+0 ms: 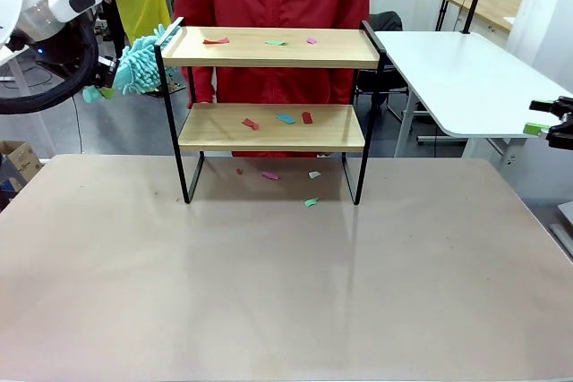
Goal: Clean the shelf.
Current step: Pick up the Duster handed by the human, then clean the specific section of the Shelf indicated by the human with the Duster.
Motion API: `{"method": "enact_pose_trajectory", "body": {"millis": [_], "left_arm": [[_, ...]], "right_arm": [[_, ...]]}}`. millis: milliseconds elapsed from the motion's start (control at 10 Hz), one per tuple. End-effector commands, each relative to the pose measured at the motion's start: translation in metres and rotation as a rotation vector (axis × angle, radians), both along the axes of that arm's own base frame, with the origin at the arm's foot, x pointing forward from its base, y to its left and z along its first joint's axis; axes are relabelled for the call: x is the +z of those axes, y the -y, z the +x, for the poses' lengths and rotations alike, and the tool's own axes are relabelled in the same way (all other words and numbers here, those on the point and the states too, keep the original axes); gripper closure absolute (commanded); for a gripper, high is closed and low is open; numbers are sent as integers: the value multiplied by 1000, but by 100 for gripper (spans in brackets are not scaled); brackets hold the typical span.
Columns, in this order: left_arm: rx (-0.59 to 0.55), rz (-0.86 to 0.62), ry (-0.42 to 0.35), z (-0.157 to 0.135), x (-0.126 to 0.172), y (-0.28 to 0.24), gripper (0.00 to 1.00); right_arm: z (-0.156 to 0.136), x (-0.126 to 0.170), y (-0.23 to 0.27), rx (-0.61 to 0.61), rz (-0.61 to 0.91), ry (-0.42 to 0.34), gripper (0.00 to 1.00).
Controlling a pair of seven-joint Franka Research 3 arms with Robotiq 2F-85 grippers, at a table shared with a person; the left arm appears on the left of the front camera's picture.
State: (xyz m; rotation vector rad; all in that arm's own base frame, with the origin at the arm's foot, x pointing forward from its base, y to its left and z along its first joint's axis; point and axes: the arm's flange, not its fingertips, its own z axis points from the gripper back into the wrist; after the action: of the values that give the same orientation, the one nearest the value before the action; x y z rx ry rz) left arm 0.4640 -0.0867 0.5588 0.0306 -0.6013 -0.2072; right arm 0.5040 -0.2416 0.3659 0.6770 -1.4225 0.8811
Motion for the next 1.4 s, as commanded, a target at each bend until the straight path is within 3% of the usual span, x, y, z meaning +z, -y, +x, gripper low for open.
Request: {"method": "enact_pose_trajectory", "body": {"millis": [0,400,500,800,1000,1100,1300], "left_arm": [[-4,4,6,0,2,-1,100],[-4,4,6,0,2,-1,100],[0,0,0,0,0,0,87],[-97,121,-9,-22,53,-49,87],[-224,221,-81,-50,85,-77,87],[-242,301,-79,-63,100,-88,87],[-364,546,-183,-87,129,-120,87]], "right_arm": [[1,4,-2,-2,-1,-18,0],[1,4,-2,-2,-1,-18,0],[1,4,-2,-2,-1,-18,0],[1,4,-2,-2,-1,-18,0],[1,4,-2,-2,-1,-18,0],[1,4,-2,-2,-1,-18,0],[1,4,-2,-2,-1,-18,0]]}}
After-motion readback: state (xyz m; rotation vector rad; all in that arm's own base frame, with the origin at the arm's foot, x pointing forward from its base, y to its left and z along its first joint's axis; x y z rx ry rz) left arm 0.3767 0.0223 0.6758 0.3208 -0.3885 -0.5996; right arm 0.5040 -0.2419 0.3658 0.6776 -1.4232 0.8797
